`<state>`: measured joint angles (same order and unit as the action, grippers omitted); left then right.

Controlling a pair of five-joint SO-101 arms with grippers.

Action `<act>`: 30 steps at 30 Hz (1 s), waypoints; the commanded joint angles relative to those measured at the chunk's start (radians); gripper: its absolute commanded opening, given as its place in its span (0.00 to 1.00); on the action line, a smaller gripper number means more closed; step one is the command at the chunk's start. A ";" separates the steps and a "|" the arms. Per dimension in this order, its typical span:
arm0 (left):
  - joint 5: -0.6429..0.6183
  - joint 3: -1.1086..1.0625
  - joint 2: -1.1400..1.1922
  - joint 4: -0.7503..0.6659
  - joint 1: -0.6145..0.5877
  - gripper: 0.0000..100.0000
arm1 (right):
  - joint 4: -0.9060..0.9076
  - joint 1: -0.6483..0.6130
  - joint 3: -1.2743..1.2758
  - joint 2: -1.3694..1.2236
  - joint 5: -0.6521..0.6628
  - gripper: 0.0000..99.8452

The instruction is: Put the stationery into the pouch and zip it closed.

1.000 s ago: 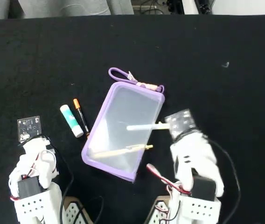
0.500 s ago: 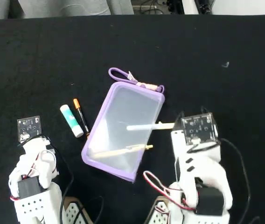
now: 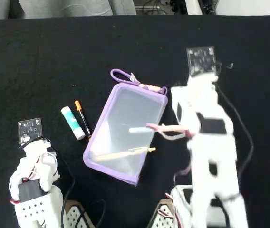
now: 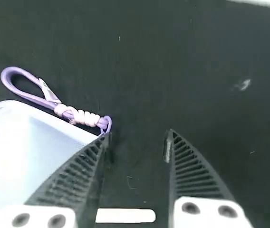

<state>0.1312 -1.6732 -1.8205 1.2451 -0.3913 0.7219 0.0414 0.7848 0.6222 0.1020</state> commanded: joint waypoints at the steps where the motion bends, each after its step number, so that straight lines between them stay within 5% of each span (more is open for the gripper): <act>1: -0.009 -0.027 -0.005 0.009 -0.007 0.03 | -0.052 -0.014 -0.117 -0.216 -0.032 0.18; 9: -0.009 -0.027 -0.005 0.009 -0.007 0.03 | -0.094 -0.003 -0.239 -0.530 -0.035 0.18; 30: -0.009 -0.027 -0.005 0.009 -0.007 0.03 | -0.015 -0.106 -0.433 -0.849 0.020 0.18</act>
<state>0.1312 -1.6732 -1.8205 1.2451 -0.3913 0.6559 -0.0338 0.3890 -0.2570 0.0806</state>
